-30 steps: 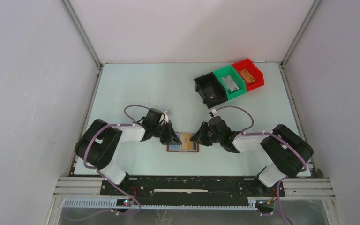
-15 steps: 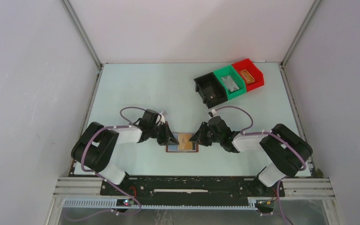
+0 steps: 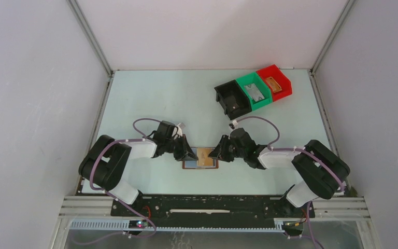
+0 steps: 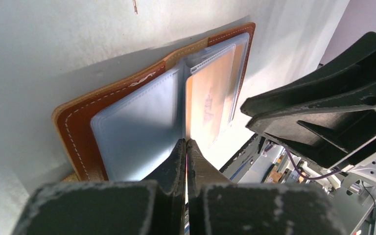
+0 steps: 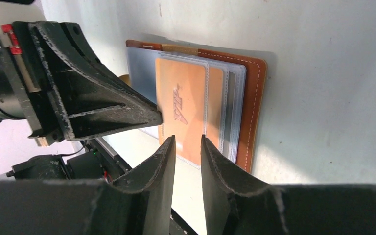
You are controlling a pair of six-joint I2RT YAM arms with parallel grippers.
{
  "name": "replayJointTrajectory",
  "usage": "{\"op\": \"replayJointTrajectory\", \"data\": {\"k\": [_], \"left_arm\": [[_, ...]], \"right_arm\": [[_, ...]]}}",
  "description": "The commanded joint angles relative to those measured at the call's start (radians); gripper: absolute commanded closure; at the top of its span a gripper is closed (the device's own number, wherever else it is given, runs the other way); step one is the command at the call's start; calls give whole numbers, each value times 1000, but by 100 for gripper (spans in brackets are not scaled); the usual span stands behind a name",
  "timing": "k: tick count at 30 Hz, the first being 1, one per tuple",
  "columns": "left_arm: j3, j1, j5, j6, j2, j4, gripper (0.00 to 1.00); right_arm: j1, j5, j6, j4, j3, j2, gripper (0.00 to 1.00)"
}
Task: Take the credit cards out of the card holder
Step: Remove the credit card from the card holder.
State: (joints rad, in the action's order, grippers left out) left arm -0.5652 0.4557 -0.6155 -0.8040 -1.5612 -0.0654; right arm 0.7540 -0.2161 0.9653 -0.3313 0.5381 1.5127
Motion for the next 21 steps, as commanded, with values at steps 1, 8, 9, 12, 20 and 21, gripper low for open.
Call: {"op": "replayJointTrajectory", "data": {"k": [1, 8, 9, 12, 20, 21], "left_arm": [[-4, -2, -28, 10, 7, -5, 100], [-7, 1, -36, 11, 2, -5, 100], [-7, 2, -36, 11, -1, -5, 100], [-11, 7, -43, 10, -13, -7, 100], [-4, 6, -15, 9, 0, -5, 100], [-2, 6, -11, 7, 3, -5, 100]], "right_arm": [[1, -37, -16, -39, 36, 51, 66], [-5, -89, 4, -55, 49, 111, 66], [-5, -86, 5, -53, 49, 118, 66], [-12, -86, 17, -39, 49, 134, 66], [-21, -33, 32, 37, 49, 167, 67], [-25, -29, 31, 45, 49, 172, 68]]}}
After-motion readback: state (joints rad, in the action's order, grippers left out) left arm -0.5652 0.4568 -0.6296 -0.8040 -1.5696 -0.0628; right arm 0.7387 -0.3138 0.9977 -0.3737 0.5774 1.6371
